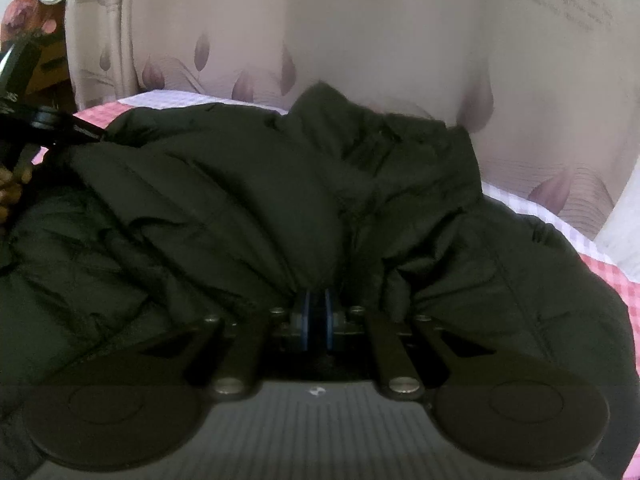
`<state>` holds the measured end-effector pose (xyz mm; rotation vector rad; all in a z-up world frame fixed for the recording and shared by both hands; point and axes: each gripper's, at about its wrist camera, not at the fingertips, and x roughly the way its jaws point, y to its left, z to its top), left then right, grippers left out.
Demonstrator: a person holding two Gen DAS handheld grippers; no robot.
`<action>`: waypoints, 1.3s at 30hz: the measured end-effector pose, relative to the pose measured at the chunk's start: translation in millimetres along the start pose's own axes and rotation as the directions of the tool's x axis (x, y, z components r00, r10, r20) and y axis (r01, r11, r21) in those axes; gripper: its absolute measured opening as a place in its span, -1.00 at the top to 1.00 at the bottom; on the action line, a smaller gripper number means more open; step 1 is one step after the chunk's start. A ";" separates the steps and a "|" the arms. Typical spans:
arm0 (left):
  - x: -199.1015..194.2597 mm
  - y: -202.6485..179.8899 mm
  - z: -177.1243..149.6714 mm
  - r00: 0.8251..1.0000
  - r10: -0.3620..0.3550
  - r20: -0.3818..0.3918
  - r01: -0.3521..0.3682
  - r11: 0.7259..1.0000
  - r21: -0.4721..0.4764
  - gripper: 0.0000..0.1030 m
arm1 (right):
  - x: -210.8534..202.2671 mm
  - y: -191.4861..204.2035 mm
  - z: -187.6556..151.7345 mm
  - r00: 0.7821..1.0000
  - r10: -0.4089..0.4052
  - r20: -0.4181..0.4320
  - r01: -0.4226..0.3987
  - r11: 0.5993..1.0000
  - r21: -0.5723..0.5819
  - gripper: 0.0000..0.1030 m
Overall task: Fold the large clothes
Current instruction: 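Release the jacket and smooth it flat with both grippers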
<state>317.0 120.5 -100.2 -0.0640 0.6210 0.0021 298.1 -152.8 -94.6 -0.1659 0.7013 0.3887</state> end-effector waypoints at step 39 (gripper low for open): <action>-257.4 126.4 -210.4 0.947 -0.321 0.000 0.320 0.947 -0.008 -0.95 | -301.5 -1.2 -265.1 0.979 -0.055 0.198 -0.078 0.795 0.602 0.03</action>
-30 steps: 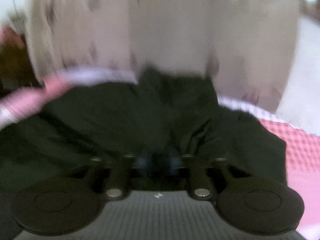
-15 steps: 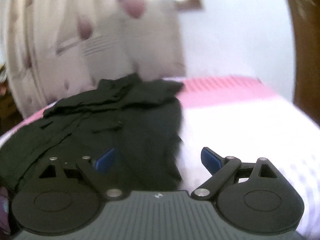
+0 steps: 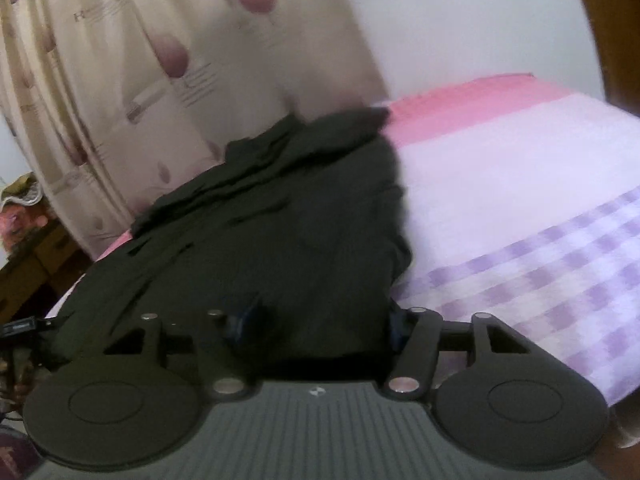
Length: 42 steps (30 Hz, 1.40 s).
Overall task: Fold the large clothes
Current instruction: 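Release the jacket and smooth it flat with both grippers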
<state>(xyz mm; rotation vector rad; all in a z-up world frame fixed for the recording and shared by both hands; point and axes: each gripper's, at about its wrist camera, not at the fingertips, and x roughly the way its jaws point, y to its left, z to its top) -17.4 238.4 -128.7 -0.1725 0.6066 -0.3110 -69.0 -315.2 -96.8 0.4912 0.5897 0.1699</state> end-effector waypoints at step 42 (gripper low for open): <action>-4.0 -70.3 -11.8 0.965 0.262 -0.013 -0.241 0.905 0.350 0.19 | 3.8 12.6 -17.2 0.997 0.003 0.082 -0.007 0.999 0.049 -0.28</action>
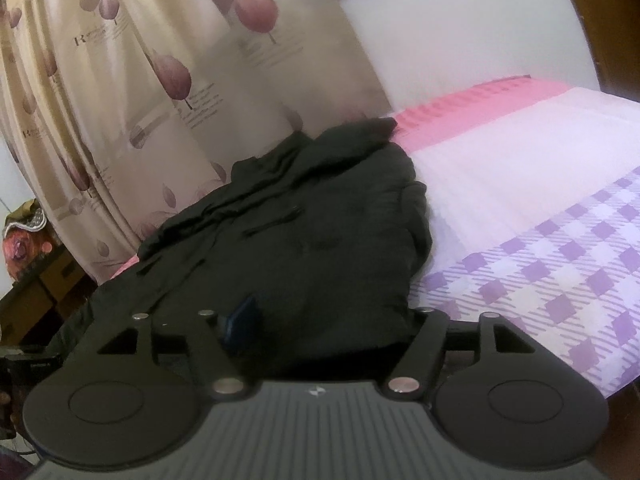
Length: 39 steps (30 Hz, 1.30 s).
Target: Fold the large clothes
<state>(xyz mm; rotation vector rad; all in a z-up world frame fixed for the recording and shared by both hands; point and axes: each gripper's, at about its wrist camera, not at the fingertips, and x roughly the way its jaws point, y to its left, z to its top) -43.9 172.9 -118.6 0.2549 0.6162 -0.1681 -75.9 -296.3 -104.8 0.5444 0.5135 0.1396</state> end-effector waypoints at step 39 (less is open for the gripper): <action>19.4 81.1 -26.2 0.881 -0.471 0.042 0.447 0.801 -0.398 0.59 | 6.3 -18.5 16.9 0.986 0.132 -0.103 -0.128 0.991 0.045 0.30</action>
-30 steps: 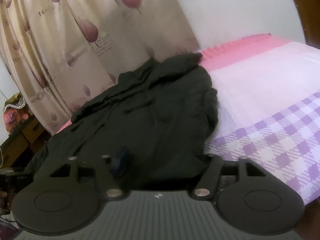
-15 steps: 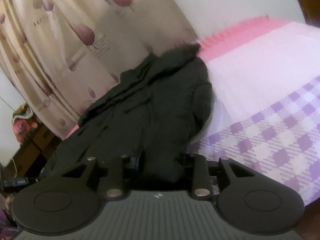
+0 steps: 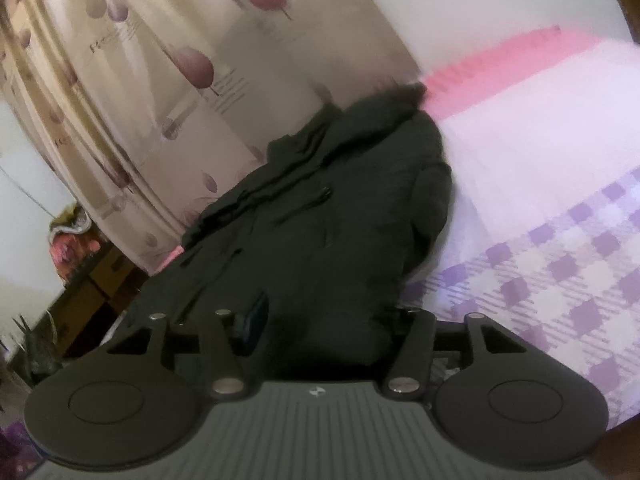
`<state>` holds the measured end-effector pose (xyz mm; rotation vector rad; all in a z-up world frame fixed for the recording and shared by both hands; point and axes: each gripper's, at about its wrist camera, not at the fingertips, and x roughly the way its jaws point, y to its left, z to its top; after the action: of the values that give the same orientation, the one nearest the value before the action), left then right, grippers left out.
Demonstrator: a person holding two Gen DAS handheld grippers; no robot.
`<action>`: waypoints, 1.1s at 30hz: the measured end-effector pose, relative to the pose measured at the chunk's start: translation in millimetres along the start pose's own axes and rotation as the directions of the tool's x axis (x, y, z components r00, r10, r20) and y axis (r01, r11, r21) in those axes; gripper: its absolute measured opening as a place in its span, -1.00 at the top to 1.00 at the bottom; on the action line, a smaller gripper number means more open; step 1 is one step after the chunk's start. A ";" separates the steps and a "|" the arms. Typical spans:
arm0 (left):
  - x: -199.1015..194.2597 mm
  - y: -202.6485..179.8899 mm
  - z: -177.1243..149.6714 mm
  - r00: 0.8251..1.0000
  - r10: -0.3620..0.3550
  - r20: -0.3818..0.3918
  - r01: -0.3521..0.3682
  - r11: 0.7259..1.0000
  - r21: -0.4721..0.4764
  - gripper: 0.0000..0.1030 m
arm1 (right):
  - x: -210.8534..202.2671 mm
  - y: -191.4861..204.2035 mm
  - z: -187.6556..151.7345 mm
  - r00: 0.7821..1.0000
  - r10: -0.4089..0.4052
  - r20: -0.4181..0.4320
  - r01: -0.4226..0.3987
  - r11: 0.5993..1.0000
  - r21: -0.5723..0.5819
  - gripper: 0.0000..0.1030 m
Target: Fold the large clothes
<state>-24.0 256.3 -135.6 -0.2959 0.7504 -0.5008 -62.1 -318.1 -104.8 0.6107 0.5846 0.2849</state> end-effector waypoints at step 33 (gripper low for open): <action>-31.5 -25.8 15.0 0.979 -0.043 0.201 0.052 0.998 -0.039 0.76 | -14.1 -12.5 3.1 0.995 0.094 0.040 -0.101 0.971 0.218 0.76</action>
<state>-41.3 252.5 -96.0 -0.4000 0.5601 -0.4917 -70.6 -335.2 -104.4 0.8582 0.5625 0.3050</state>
